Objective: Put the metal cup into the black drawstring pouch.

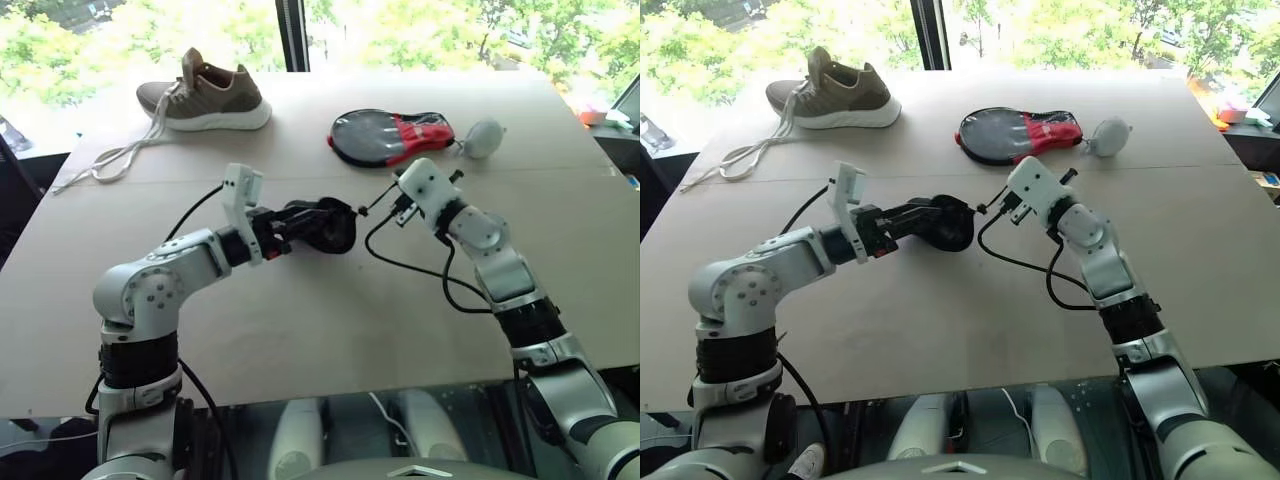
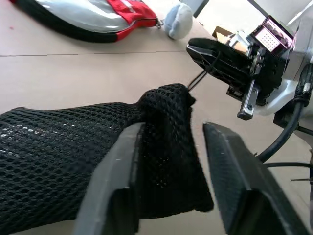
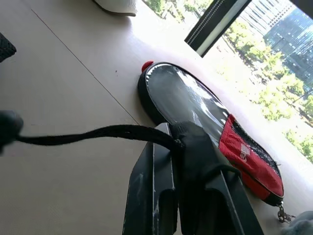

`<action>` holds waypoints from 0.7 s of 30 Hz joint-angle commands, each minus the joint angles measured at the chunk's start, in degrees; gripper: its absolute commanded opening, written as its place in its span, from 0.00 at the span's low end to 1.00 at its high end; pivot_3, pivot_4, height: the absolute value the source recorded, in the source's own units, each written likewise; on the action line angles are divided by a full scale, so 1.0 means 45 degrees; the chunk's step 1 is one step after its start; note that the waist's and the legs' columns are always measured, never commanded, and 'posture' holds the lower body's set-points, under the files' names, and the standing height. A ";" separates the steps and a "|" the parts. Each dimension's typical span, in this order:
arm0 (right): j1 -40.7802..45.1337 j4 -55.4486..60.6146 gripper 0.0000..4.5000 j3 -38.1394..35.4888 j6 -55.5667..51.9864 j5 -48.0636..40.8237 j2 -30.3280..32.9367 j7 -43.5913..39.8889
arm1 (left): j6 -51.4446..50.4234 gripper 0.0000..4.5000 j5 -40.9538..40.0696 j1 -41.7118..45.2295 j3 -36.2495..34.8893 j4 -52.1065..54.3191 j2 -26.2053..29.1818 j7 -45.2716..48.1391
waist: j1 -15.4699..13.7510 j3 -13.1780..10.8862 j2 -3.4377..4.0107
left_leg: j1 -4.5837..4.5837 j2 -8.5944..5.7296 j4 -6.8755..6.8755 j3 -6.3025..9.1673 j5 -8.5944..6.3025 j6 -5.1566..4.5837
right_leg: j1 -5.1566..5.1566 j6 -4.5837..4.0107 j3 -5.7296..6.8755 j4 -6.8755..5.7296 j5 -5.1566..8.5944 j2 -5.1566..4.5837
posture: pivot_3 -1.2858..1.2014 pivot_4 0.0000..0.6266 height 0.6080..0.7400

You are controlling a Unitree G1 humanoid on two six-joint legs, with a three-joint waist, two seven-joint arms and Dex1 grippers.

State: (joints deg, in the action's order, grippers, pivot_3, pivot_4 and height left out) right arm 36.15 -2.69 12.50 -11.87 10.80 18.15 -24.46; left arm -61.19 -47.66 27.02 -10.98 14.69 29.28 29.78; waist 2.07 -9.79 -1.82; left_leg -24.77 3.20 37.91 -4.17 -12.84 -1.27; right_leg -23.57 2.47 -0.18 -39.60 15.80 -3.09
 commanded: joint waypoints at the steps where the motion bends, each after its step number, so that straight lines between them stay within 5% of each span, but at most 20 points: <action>1: -0.0005 0.2238 0.00 -0.0229 -0.1034 0.0064 0.0368 -0.0416 | 0.0444 0.60 -0.0094 0.0983 0.0668 0.0544 -0.0003 0.0692 | -0.0024 0.0000 -0.0001 | -0.0002 -0.0002 0.0000 0.0002 0.0000 -0.0001 | 0.0000 0.0000 0.0002 0.0002 0.0000 0.0001 | 0.52 0.24 1.00; 21: 0.1081 0.5245 0.00 -0.0505 -0.3890 -0.0236 0.0381 -0.0576 | 0.4507 0.60 0.3356 0.3594 0.3652 -0.3357 -0.1076 0.3715 | -0.0140 -0.0001 0.0002 | -0.0034 -0.0015 -0.0009 -0.0003 -0.0001 -0.0005 | 0.0001 0.0004 0.0000 0.0097 0.0001 0.0043 | 0.52 0.24 1.00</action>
State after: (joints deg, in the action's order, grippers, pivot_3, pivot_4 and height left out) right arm 39.35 17.66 11.34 -29.38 10.19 19.84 -27.16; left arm -43.07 -33.23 41.12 5.46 -0.68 24.98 45.25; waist 1.44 -9.79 -1.81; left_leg -24.93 3.14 37.85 -4.19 -12.85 -1.29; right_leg -23.56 2.49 -0.18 -39.12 15.80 -2.89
